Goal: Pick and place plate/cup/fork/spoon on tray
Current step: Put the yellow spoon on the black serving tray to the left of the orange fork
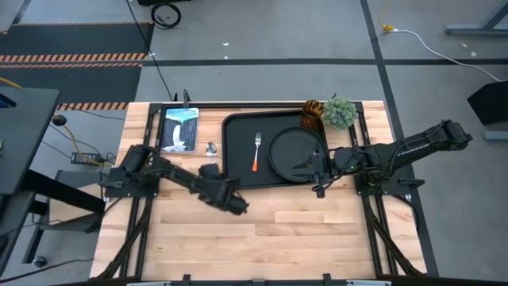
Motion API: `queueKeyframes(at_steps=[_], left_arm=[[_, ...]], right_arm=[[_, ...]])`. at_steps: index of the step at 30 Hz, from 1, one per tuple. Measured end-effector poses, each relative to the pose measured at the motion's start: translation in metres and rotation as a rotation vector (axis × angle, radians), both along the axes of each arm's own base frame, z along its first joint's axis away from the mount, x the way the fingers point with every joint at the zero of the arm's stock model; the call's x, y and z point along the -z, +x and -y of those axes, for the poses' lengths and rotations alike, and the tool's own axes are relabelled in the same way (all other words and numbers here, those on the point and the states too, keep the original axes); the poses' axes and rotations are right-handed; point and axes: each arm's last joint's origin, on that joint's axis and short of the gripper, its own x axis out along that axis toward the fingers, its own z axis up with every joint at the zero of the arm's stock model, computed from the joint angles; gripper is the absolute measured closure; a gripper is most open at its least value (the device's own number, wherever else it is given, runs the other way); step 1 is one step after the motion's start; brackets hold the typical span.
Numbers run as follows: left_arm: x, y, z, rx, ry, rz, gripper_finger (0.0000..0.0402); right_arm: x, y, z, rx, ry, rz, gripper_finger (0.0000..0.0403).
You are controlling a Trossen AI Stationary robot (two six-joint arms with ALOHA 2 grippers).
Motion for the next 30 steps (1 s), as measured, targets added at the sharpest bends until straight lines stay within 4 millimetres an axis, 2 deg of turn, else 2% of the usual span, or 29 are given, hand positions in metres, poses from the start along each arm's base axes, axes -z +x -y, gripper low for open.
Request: queueKeyframes(at_steps=[7, 17, 23, 30], left_arm=[[-0.013, 0.029, -0.043, 0.078, -0.002, 0.008, 0.033], [-0.008, 0.066, -0.094, 0.228, -0.006, 0.112, 0.033], [0.008, 0.072, -0.113, 0.215, -0.039, 0.078, 0.0329], [0.044, 0.076, -0.115, 0.211, -0.144, 0.003, 0.0329]], right_arm=[[0.0, 0.0, 0.0, 0.0, 0.001, 0.002, 0.0298], [0.0, 0.0, 0.0, -0.001, 0.001, 0.001, 0.0298], [0.0, 0.0, -0.001, -0.017, 0.012, 0.0, 0.0298], [0.0, 0.0, -0.002, -0.025, 0.014, 0.002, 0.0298]])
